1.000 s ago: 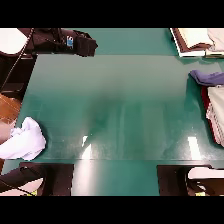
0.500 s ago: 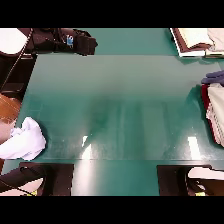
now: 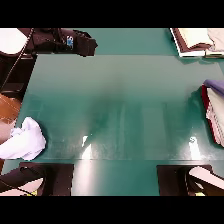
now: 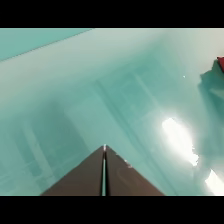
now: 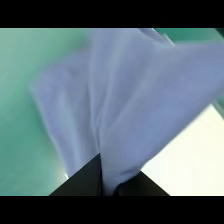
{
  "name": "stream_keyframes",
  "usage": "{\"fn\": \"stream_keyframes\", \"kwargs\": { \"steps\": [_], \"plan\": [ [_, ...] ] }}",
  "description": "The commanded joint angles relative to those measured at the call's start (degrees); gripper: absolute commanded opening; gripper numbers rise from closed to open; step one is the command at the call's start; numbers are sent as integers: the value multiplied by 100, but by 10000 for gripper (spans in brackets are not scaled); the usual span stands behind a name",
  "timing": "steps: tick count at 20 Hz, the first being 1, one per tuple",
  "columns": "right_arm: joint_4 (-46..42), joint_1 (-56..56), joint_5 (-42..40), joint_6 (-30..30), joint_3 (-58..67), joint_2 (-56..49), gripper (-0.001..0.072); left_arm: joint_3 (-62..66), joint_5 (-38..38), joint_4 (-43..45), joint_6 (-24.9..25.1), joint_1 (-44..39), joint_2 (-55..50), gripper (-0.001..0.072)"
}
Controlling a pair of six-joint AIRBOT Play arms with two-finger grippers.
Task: Fold the shirts.
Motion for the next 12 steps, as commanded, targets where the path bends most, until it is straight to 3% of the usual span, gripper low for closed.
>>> {"fn": "stream_keyframes", "kwargs": {
  "steps": [1,3,4,6,7,10,12],
  "plan": [
    [-476,-358,-13,-31,-1191,527,18,0,-111,4,15,-4,-4,28],
    [-476,-516,-24,-83,-1628,645,31,0,-184,4,17,-4,-4,28],
    [-476,-605,-24,-83,-1784,688,153,0,-184,4,15,-4,-4,28],
    [-474,-804,-17,-83,-1982,772,580,0,-181,4,15,-4,-4,28],
    [-468,-933,-20,-81,-1993,811,636,0,-179,4,17,-4,-4,28],
    [-437,-1099,-216,-79,-1740,949,635,0,-181,4,15,-4,-4,28],
    [76,-942,-380,-79,-1353,973,634,0,-173,4,15,-4,-4,28]
  ]
}}
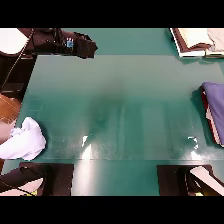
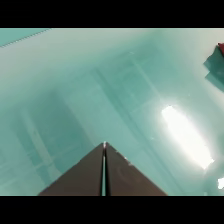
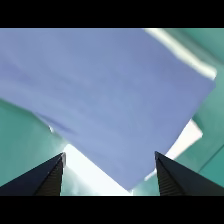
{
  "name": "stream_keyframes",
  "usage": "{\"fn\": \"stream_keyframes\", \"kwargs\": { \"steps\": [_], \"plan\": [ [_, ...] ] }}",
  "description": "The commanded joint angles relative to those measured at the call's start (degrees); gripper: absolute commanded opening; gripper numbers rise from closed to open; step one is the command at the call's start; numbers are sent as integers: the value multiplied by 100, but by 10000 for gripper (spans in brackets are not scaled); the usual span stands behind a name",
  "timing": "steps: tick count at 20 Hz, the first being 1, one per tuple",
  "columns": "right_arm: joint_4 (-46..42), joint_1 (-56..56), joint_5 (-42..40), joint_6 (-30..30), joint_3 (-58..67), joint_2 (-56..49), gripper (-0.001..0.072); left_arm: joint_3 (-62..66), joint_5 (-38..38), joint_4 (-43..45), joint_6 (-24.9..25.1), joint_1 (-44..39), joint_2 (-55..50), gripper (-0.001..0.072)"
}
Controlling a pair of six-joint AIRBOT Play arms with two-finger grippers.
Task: Fold the shirts.
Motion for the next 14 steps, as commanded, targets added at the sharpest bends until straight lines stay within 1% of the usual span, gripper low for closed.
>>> {"fn": "stream_keyframes", "kwargs": {
  "steps": [1,3,4,9,10,12,14],
  "plan": [
    [837,214,-308,-4,483,70,634,0,4,2,-2,-4,-4,28],
    [1622,918,-518,-7,885,72,633,0,-4,2,-4,-2,-4,28],
    [1788,1368,-623,-7,1049,70,633,0,-4,0,-4,-4,-4,28],
    [1755,4068,-1209,-11,1384,70,622,0,94,-2,-7,-2,-2,28],
    [1644,4529,-1357,-13,1384,70,591,0,111,-2,-7,-4,-2,28],
    [1401,5366,-1646,-44,1384,70,298,0,127,-2,-7,-2,-2,28],
    [1235,6008,-1864,-254,1384,70,18,0,131,-2,-7,-4,-2,28]
  ]
}}
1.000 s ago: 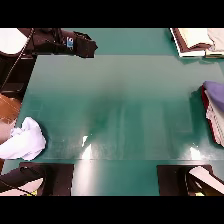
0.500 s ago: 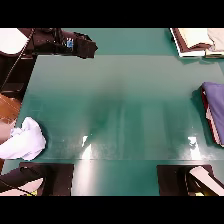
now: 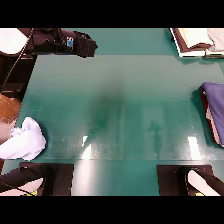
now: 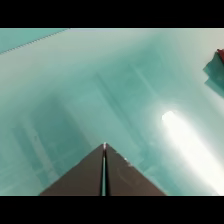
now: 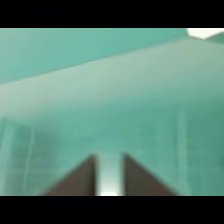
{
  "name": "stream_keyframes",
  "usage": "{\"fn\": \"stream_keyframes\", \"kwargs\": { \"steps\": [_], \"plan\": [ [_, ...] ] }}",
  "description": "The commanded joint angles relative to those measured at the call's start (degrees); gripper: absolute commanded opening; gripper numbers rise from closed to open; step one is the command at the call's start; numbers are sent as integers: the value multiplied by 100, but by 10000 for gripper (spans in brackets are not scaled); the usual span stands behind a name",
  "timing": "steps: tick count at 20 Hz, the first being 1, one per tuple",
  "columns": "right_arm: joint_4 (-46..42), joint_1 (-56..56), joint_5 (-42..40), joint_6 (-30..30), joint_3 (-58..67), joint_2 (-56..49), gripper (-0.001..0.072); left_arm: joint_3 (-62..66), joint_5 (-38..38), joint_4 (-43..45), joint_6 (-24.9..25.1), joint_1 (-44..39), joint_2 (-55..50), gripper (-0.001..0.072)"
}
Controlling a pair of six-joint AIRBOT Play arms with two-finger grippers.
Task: Fold the shirts.
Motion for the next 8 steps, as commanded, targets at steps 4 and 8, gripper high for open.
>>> {"fn": "stream_keyframes", "kwargs": {
  "steps": [4,8],
  "plan": [
    [-208,1532,-509,-330,39,4,17,0,33,0,-2,-4,-2,28],
    [-203,1532,-511,-330,39,4,17,0,31,0,-2,-4,-2,28]
  ]
}}
